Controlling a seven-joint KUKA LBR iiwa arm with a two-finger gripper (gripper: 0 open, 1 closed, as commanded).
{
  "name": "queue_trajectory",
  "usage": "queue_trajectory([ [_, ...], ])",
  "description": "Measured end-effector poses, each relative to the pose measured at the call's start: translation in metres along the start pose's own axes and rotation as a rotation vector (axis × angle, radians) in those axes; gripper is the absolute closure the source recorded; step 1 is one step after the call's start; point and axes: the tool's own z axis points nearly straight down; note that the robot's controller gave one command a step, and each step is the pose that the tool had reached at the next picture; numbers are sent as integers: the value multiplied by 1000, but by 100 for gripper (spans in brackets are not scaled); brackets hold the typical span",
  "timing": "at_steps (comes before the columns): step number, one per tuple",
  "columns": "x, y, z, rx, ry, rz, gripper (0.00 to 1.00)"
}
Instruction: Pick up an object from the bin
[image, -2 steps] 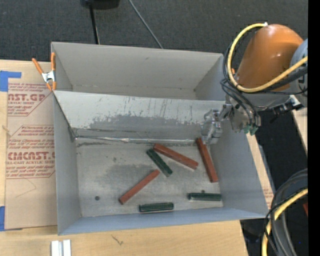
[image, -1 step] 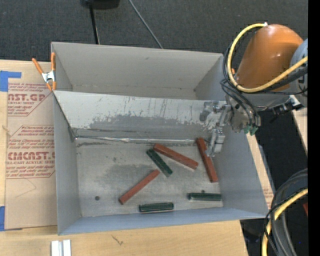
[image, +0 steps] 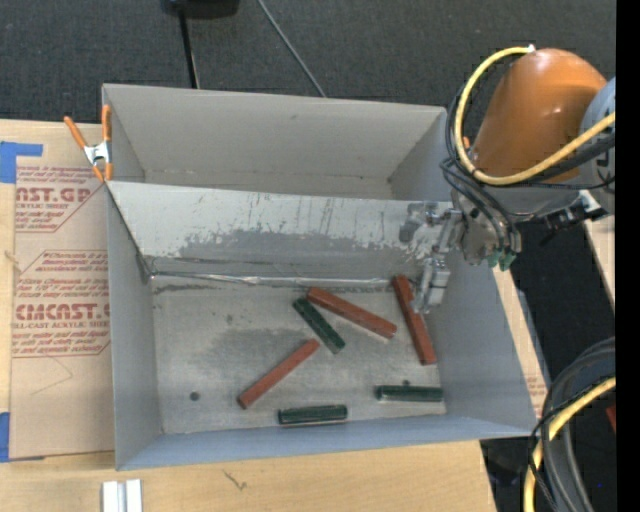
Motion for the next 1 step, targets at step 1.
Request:
queue_trajectory([
  [1,27,-8,52,0,-4,-46,0],
])
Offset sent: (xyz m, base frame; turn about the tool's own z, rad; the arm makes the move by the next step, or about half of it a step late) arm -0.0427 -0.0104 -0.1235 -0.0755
